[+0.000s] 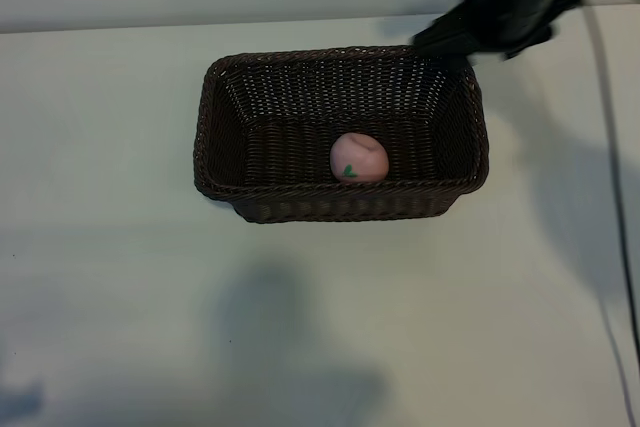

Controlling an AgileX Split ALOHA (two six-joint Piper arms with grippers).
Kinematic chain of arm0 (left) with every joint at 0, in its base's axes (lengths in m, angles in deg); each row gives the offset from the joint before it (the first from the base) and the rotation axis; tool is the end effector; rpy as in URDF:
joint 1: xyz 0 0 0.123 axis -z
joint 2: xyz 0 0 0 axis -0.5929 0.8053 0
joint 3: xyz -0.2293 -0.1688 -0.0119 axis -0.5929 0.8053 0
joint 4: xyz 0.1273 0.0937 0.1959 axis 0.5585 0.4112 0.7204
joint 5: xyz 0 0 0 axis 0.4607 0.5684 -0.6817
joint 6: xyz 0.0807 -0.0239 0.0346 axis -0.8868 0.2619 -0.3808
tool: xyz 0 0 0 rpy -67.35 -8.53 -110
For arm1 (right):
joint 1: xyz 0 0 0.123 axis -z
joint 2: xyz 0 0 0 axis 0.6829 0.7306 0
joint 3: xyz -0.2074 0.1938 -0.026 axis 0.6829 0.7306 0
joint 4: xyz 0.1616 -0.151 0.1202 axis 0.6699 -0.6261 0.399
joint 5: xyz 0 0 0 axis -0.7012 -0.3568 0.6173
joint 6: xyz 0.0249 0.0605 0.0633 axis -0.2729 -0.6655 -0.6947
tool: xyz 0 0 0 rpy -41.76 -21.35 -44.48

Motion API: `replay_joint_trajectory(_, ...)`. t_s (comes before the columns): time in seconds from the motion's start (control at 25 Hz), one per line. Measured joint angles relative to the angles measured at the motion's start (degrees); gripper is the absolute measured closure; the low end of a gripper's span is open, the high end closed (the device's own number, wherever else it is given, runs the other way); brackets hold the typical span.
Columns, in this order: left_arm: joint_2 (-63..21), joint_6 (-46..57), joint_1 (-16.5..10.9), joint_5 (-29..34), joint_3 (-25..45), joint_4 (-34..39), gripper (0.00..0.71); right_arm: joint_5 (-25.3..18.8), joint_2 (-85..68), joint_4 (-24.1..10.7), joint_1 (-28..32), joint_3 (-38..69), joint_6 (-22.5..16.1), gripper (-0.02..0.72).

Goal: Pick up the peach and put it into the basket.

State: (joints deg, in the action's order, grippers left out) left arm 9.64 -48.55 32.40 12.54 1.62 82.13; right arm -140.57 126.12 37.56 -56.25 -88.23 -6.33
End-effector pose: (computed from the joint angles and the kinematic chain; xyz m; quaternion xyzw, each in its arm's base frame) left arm -0.0082 0.0033 0.2799 -0.0542 0.8473 0.0277 0.5276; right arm 0.4197 0.0921 0.2428 -0.0724 0.9773 -0.0029 0.1991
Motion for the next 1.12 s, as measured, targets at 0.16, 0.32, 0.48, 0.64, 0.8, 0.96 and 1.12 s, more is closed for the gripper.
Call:
replay_joint_trajectory(0.16, 0.0, 0.0, 0.0, 0.0, 0.0, 0.0, 0.269, -1.1, -0.4, -0.1, 7.7, -0.1, 1.1, 0.107)
replay_joint_trajectory(0.32, 0.0, 0.0, 0.0, 0.0, 0.0, 0.0, 0.269, -1.2, -0.4, -0.1, 14.2, -0.1, 2.0, 0.108)
replay_joint_trajectory(0.48, 0.0, 0.0, 0.0, 0.0, 0.0, 0.0, 0.269, -2.2, -0.5, 0.8, 17.8, -0.1, 2.7, 0.108)
replay_joint_trajectory(0.64, 0.0, 0.0, 0.0, 0.0, 0.0, 0.0, 0.269, -4.2, -3.0, 2.1, 18.1, -0.1, 4.4, 0.108)
replay_joint_trajectory(0.8, 0.0, 0.0, 0.0, 0.0, 0.0, 0.0, 0.269, -6.7, -9.2, 2.4, 18.1, -0.1, 4.5, 0.108)
replay_joint_trajectory(0.96, 0.0, 0.0, 0.0, 0.0, 0.0, 0.0, 0.269, -9.2, -16.8, 2.6, 18.1, -0.1, 4.9, 0.108)
replay_joint_trajectory(1.12, 0.0, 0.0, 0.0, 0.0, 0.0, 0.0, 0.269, -12.1, -25.0, 2.8, 18.1, -0.1, 4.9, 0.108)
